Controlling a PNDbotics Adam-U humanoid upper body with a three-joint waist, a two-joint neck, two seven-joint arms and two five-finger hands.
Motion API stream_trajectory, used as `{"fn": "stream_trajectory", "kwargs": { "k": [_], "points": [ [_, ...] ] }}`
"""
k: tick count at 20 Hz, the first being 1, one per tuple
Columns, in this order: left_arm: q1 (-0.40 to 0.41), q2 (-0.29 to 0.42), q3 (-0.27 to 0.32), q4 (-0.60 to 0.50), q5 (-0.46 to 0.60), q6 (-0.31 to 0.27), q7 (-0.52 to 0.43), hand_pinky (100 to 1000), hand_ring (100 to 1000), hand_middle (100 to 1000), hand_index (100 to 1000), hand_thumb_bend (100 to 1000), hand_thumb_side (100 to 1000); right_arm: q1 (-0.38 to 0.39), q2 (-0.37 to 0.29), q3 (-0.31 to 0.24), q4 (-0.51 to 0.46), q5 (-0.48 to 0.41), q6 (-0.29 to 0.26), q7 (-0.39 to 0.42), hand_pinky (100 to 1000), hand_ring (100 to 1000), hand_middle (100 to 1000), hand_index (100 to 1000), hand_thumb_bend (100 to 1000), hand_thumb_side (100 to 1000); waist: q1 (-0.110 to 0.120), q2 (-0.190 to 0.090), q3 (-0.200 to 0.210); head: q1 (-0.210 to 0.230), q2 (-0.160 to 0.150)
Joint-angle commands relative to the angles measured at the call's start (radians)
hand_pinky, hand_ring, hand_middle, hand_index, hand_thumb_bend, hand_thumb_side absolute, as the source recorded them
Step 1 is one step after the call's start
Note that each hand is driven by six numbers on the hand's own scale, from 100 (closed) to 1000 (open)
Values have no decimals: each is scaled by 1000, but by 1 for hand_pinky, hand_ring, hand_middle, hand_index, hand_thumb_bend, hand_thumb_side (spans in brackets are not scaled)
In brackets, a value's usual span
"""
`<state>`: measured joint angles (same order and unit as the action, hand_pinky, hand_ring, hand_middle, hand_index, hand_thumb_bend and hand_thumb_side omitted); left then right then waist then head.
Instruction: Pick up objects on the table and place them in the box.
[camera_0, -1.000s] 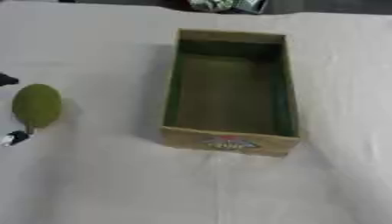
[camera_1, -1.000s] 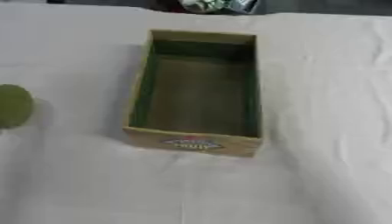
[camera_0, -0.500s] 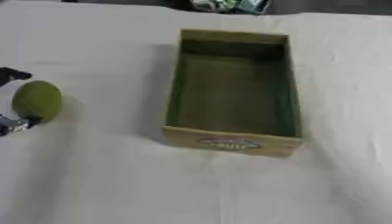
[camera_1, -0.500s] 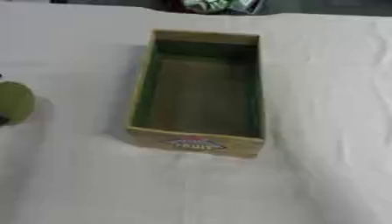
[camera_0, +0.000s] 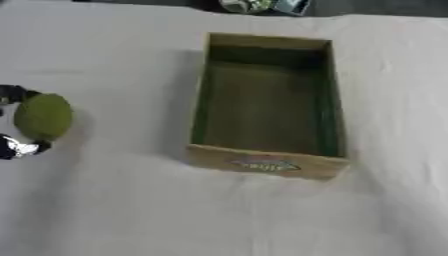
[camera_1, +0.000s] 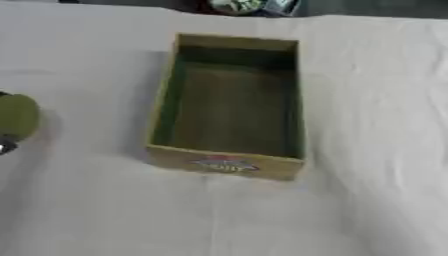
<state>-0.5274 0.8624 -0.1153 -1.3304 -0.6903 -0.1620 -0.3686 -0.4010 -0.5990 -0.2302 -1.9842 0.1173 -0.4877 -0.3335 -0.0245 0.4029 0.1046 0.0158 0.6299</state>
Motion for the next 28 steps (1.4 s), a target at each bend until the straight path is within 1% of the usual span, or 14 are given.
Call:
{"fn": "stream_trajectory", "kwargs": {
  "k": [1, 2, 4, 5, 6, 8, 9, 12, 14, 19, 24, 26, 28],
  "points": [
    [-21, 14, 9, 11, 3, 15, 26, 764, 772, 713, 908, 305, 419, -8, -13, -4, -16, -6, 4, 0, 863, 774, 579, 828, 100, 472, 2, -18, -2, 4, -15],
    [-24, 12, 9, 13, 8, 19, 32, 745, 755, 693, 893, 260, 377, -8, -13, -4, -16, -6, 5, 0, 863, 774, 579, 828, 100, 470, 2, -18, -2, 5, -15],
    [-27, 9, 8, 13, 18, 21, 39, 713, 729, 666, 863, 212, 351, -8, -12, -4, -16, -6, 6, 0, 863, 774, 578, 829, 100, 470, 3, -17, -3, 6, -15],
    [-28, 8, 8, 12, 21, 18, 42, 704, 719, 655, 851, 203, 334, -8, -12, -4, -16, -6, 7, 0, 864, 774, 578, 829, 100, 470, 3, -17, -3, 7, -15],
    [-29, 8, 8, 11, 22, 15, 46, 682, 696, 632, 832, 189, 292, -8, -12, -4, -16, -6, 7, 0, 864, 775, 578, 829, 100, 470, 3, -17, -3, 7, -15],
    [-30, 7, 11, 12, 18, 14, 63, 623, 634, 577, 775, 190, 128, -8, -11, -3, -16, -7, 8, 0, 864, 775, 578, 829, 100, 470, 3, -18, -3, 7, -15],
    [-30, 7, 12, 12, 11, 14, 77, 588, 606, 552, 749, 179, 100, -8, -11, -3, -16, -7, 9, 0, 864, 775, 577, 829, 100, 470, 4, -18, -3, 7, -15],
    [-27, 7, 18, 6, -14, 14, 146, 511, 553, 515, 711, 165, 100, -7, -11, -4, -16, -7, 10, 0, 864, 775, 577, 829, 100, 470, 4, -19, -3, 6, -15],
    [-28, 7, 21, -6, -43, 11, 209, 454, 521, 487, 676, 109, 100, -7, -12, -4, -16, -7, 10, 0, 865, 774, 577, 829, 100, 470, 5, -20, -2, 6, -15],
    [-31, 3, 23, -43, -83, 1, 316, 392, 495, 466, 640, 100, 120, -8, -14, -4, -16, -8, 10, -1, 864, 774, 577, 829, 100, 470, 5, -22, 0, 5, -15],
    [-50, -3, 12, -121, -109, -14, 359, 361, 478, 448, 620, 100, 100, -9, -19, -4, -16, -9, 9, -2, 861, 771, 579, 828, 100, 464, 5, -28, 2, 6, -12],
    [-74, -12, -2, -154, -125, -26, 364, 360, 477, 448, 613, 100, 100, -8, -24, -5, -16, -9, 7, -4, 860, 770, 579, 827, 100, 453, 6, -33, 3, 7, -8],
    [-122, -36, -20, -180, -142, -42, 360, 359, 477, 448, 609, 100, 100, -6, -29, -6, -16, -8, 6, -6, 858, 768, 580, 826, 100, 441, 6, -38, 6, 11, -2]
  ]
}}
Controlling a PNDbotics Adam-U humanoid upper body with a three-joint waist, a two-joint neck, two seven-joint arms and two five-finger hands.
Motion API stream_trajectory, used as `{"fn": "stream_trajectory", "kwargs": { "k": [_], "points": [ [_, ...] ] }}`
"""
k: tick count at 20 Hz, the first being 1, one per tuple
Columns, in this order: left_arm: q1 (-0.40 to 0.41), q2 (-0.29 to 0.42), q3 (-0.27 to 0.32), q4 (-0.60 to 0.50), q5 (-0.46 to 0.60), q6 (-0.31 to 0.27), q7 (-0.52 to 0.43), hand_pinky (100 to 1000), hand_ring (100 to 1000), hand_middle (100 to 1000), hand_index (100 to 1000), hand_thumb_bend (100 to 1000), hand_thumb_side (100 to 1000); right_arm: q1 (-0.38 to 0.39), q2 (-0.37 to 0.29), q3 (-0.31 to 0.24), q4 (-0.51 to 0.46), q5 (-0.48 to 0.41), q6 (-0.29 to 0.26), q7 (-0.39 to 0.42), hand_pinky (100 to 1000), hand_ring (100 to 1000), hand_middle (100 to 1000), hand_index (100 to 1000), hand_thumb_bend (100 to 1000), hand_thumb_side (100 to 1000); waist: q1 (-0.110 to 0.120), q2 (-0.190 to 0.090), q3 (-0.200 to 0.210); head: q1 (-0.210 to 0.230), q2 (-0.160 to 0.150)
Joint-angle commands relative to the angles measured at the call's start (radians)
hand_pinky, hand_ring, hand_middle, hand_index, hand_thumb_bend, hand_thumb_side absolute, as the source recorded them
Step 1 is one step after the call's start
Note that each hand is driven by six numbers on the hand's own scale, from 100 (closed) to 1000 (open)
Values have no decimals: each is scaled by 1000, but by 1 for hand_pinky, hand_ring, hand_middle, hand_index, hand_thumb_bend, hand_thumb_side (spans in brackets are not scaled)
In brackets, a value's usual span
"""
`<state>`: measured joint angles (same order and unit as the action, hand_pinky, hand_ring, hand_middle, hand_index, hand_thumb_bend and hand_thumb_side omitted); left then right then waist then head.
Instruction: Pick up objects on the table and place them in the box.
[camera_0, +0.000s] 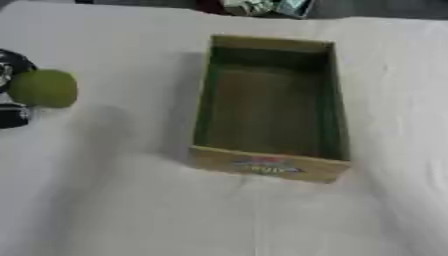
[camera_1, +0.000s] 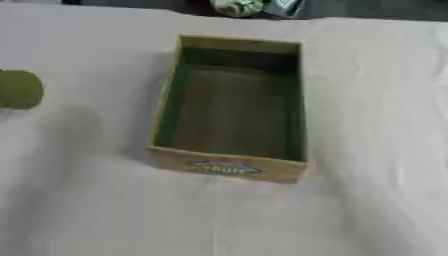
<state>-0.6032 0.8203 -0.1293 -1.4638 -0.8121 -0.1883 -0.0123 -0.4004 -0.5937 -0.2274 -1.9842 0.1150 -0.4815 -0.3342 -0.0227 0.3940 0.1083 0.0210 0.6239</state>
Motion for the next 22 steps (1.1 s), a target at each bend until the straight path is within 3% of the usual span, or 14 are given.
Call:
{"fn": "stream_trajectory", "kwargs": {
  "k": [1, 5, 6, 7, 12, 22],
  "points": [
    [-71, -8, -16, -54, -28, -25, -2, 359, 477, 448, 610, 100, 100, -6, -37, -10, -16, -6, 0, -7, 857, 767, 581, 826, 100, 433, 5, -32, 3, 7, 7],
    [-168, -76, -55, -59, -44, -61, -46, 355, 478, 451, 616, 100, 100, -6, -48, -15, -16, -5, -3, -14, 852, 763, 583, 823, 100, 400, 7, -42, 6, 17, 16],
    [-192, -93, -65, -59, -47, -73, -59, 353, 478, 453, 616, 100, 100, -6, -51, -17, -16, -4, -4, -16, 850, 762, 584, 823, 100, 432, 7, -44, 6, 19, 18],
    [-213, -112, -69, -55, -50, -81, -68, 352, 478, 452, 616, 100, 100, -6, -54, -18, -16, -4, -5, -18, 850, 761, 584, 822, 100, 389, 8, -46, 6, 20, 19],
    [-298, -204, -84, -24, -60, -94, -99, 354, 481, 455, 619, 100, 113, -10, -60, -25, -16, -3, -7, -29, 847, 758, 587, 820, 100, 381, 9, -52, 2, 30, 23],
    [-387, -360, -95, 18, -69, -140, -103, 345, 488, 464, 636, 100, 123, -37, -53, -42, -16, -7, -10, -53, 842, 753, 590, 817, 100, 314, 0, -48, -30, 45, 22]
  ]
}}
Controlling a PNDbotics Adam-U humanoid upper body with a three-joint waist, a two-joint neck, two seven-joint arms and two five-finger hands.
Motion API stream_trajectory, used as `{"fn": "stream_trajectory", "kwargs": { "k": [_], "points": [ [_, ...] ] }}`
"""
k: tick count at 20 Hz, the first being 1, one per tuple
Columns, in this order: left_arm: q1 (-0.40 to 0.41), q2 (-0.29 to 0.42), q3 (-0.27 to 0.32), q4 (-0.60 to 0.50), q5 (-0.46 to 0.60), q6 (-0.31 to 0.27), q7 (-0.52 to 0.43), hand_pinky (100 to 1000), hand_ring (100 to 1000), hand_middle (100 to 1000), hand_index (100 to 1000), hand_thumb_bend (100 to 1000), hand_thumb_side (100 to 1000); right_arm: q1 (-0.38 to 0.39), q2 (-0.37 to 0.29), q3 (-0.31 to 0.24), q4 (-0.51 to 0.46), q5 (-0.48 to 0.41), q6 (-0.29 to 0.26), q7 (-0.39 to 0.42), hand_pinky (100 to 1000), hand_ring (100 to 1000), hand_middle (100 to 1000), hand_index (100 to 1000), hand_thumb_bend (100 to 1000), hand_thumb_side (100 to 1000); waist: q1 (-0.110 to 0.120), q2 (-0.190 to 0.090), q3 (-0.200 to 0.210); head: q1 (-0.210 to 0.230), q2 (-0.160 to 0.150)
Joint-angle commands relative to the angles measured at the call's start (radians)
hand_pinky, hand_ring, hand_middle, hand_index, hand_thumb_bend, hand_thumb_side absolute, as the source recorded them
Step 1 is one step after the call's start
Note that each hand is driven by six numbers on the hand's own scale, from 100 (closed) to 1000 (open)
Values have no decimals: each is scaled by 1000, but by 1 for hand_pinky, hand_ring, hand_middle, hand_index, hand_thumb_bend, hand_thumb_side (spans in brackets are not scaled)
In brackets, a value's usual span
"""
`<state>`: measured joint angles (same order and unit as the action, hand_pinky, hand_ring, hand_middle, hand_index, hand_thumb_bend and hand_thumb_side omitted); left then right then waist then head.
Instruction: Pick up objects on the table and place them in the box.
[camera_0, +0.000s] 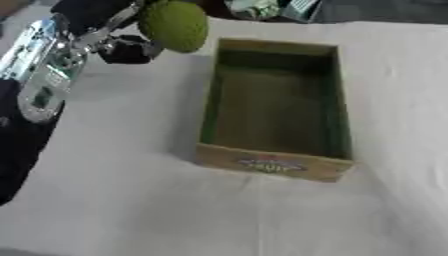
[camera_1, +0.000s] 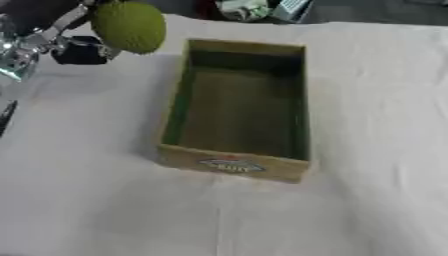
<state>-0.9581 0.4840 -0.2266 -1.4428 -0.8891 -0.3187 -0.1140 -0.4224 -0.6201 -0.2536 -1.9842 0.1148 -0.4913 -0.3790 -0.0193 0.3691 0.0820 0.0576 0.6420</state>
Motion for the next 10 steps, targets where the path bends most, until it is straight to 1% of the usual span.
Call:
{"fn": "stream_trajectory", "kwargs": {
  "k": [1, 2, 3, 4, 6, 9, 10],
  "points": [
    [-36, -35, 3, 0, 12, -10, -5, 345, 488, 464, 636, 100, 123, -17, -25, -17, -16, -8, 0, -10, 842, 753, 590, 817, 100, 314, -5, -22, -6, 10, 3],
    [-39, -41, 3, 1, 14, -10, -8, 345, 488, 464, 636, 100, 123, -17, -24, -17, -16, -8, 0, -11, 842, 753, 590, 817, 100, 314, -5, -22, -7, 11, 3],
    [-40, -44, 4, 2, 16, -11, -10, 324, 482, 458, 636, 100, 165, -18, -24, -17, -16, -8, 0, -11, 839, 751, 591, 816, 100, 275, -6, -22, -8, 11, 3],
    [-47, -55, 7, 5, 23, -7, -9, 319, 482, 457, 637, 100, 188, -21, -21, -20, -16, -9, -1, -13, 838, 750, 591, 815, 100, 264, -12, -21, -17, 19, 1],
    [-58, -93, 12, 25, 28, 4, -12, 317, 481, 458, 637, 100, 189, -26, -18, -25, -16, -10, -3, -17, 838, 749, 592, 815, 100, 255, -16, -21, -31, 27, 2],
    [-71, -128, 14, 46, 21, 11, -8, 307, 475, 458, 633, 100, 203, -30, -15, -34, -16, -11, -1, -25, 837, 748, 593, 814, 100, 252, -16, -23, -41, 32, 5],
    [-74, -139, 13, 52, 17, 11, -7, 307, 471, 462, 635, 100, 214, -33, -14, -37, -16, -11, -1, -28, 836, 747, 594, 814, 100, 230, -17, -23, -47, 35, 6]
  ]
}}
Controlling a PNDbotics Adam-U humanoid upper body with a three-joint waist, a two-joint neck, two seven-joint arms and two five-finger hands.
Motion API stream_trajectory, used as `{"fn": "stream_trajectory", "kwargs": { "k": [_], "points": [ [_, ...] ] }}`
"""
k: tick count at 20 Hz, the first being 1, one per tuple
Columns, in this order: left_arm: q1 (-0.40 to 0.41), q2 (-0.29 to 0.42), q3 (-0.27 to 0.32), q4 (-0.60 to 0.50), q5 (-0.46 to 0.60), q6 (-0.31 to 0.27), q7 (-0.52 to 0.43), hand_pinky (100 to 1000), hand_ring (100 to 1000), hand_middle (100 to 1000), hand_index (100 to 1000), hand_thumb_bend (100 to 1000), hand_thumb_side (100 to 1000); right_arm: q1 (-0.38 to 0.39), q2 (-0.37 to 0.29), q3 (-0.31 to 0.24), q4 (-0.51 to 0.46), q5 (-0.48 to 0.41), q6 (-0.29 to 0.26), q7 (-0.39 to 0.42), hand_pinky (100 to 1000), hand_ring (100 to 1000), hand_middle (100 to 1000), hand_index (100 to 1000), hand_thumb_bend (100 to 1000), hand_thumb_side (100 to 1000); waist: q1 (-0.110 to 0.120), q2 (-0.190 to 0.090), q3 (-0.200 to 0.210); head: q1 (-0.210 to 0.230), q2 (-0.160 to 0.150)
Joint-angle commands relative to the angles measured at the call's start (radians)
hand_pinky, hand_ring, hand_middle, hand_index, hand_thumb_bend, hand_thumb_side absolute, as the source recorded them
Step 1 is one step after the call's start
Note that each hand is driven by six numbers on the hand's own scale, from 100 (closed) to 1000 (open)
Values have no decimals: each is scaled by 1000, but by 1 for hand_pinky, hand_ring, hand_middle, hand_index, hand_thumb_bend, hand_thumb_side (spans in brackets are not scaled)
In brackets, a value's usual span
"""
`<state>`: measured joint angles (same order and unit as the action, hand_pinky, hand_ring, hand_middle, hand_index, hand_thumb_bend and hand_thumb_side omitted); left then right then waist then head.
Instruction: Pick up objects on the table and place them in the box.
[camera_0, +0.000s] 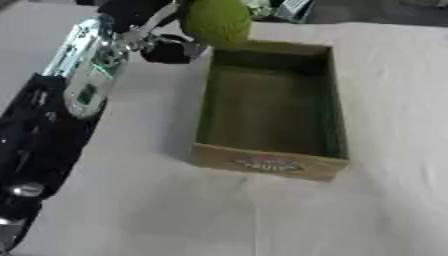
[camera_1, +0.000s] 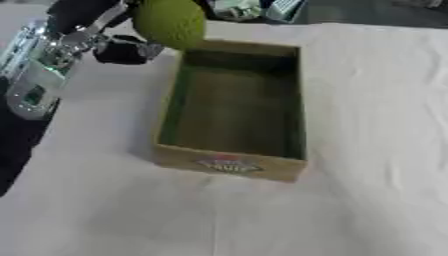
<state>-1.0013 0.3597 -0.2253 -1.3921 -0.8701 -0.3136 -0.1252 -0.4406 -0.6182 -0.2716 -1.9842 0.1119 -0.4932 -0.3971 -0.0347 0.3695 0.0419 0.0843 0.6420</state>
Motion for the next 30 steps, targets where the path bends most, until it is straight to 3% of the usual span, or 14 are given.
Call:
{"fn": "stream_trajectory", "kwargs": {
  "k": [1, 9, 16, 23, 28, 30],
  "points": [
    [-33, -25, 10, 7, -6, 7, 4, 304, 469, 463, 637, 100, 223, -18, -14, -22, -16, -8, 2, -12, 835, 747, 595, 813, 100, 220, -3, -24, -12, 12, 6],
    [-33, -88, 7, 58, -63, 17, -12, 308, 472, 471, 650, 100, 251, -29, -7, -37, -16, -4, 5, -22, 828, 742, 597, 811, 100, 131, -18, -23, -59, 41, 6],
    [-34, -125, 5, 113, -158, -8, -15, 357, 493, 497, 675, 100, 185, -48, 13, -33, -16, -22, 8, -17, 833, 745, 597, 812, 100, 185, -20, -23, -89, 67, 7],
    [-1, -139, 2, 157, -258, -32, -34, 400, 508, 506, 689, 100, 145, -41, 16, -37, -16, -25, 16, -18, 838, 748, 595, 814, 100, 249, -12, -22, -86, 80, 13],
    [13, -151, -4, 181, -297, -54, -68, 478, 545, 537, 735, 100, 140, -39, 19, -36, -16, -24, 18, -19, 839, 749, 594, 814, 100, 267, -15, -19, -81, 78, 12],
    [16, -154, -8, 185, -305, -63, -91, 549, 598, 585, 790, 100, 134, -40, 19, -36, -16, -24, 18, -19, 839, 749, 594, 814, 100, 261, -16, -19, -81, 74, 11]
  ]
}}
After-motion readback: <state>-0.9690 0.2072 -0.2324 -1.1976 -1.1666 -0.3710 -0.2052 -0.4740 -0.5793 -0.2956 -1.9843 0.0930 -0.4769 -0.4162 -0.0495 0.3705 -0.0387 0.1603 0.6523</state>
